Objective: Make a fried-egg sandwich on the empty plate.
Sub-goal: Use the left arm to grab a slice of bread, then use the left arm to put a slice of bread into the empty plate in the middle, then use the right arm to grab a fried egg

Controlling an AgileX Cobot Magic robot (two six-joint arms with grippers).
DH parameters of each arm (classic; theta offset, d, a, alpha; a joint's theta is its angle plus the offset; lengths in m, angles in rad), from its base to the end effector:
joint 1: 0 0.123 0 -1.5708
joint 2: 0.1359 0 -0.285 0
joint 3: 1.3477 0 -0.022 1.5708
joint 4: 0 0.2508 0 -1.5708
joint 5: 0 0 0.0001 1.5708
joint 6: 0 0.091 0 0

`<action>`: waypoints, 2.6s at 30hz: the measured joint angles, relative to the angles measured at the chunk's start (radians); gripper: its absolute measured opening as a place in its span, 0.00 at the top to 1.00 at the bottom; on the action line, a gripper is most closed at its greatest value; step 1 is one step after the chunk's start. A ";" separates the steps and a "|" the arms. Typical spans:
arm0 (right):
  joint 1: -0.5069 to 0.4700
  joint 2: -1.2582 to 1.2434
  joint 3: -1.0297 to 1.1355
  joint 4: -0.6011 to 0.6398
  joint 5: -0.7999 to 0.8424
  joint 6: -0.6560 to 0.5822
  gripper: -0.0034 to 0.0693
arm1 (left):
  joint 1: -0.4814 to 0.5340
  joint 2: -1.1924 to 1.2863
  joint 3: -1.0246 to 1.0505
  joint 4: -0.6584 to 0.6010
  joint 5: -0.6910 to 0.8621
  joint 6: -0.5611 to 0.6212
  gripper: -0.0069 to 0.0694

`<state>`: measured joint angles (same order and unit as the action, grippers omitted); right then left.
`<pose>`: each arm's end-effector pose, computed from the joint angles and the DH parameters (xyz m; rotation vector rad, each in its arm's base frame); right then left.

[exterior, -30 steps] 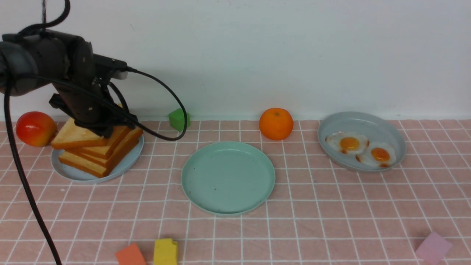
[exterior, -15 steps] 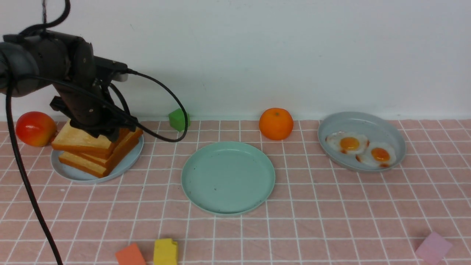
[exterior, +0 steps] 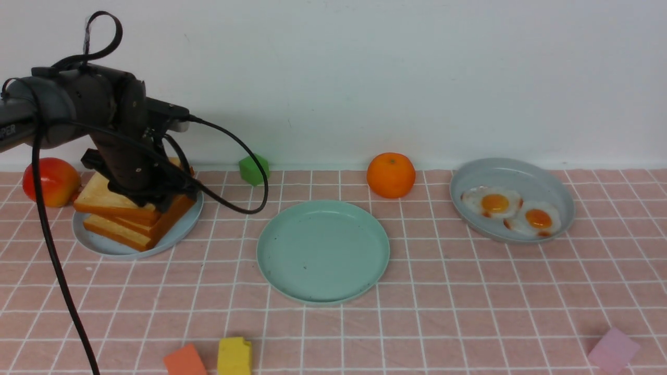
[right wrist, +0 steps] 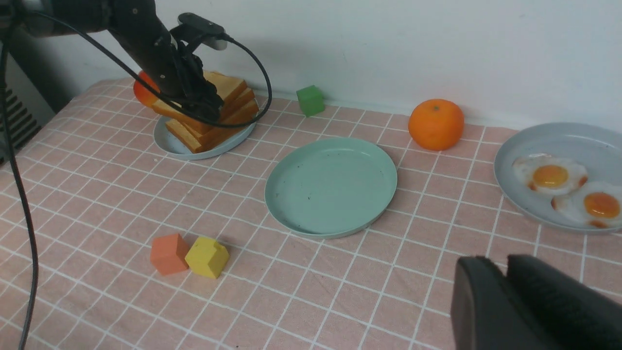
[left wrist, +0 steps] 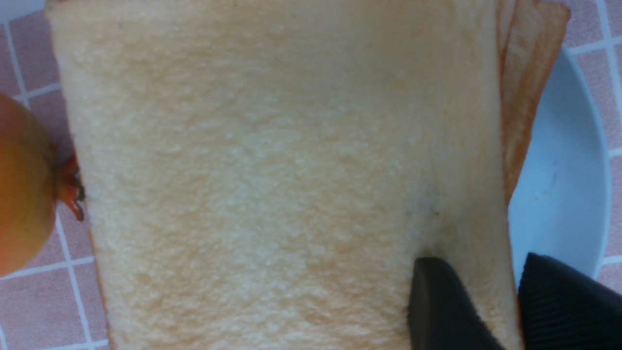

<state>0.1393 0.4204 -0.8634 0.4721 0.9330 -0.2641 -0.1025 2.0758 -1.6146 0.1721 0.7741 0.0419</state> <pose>0.0378 0.0389 0.3904 -0.3555 1.8873 0.4726 0.4482 -0.0351 0.1981 0.3269 2.6904 0.1814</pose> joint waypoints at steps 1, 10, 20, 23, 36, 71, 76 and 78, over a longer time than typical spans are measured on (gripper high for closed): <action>0.000 0.000 0.000 0.000 0.000 0.000 0.80 | 0.000 0.000 0.000 0.000 0.000 0.000 0.63; 0.000 0.000 0.000 0.000 0.003 0.000 0.79 | 0.000 -0.002 -0.005 0.007 0.011 0.000 0.87; 0.000 0.000 0.000 0.000 0.003 0.000 0.79 | -0.027 -0.223 0.011 -0.007 0.042 0.000 0.87; 0.000 0.000 0.000 0.000 0.003 0.000 0.79 | -0.107 -0.284 0.010 -0.019 0.063 0.002 0.88; 0.000 0.000 0.000 -0.008 0.029 0.000 0.79 | -0.521 -0.121 0.011 -0.055 0.083 0.041 0.88; 0.000 0.152 -0.001 -0.032 0.062 0.000 0.78 | -0.583 -0.346 0.018 -0.089 0.113 -0.154 0.65; 0.000 0.397 -0.009 -0.083 -0.024 -0.001 0.77 | -0.628 -0.741 0.142 -0.129 0.111 -0.162 0.93; 0.000 0.470 -0.026 -0.092 -0.051 -0.001 0.77 | -0.628 -0.876 0.227 -0.147 0.100 -0.162 0.93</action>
<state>0.1393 0.8900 -0.8893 0.3805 0.8822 -0.2648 -0.7307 1.2002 -1.3881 0.0251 0.8745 -0.1200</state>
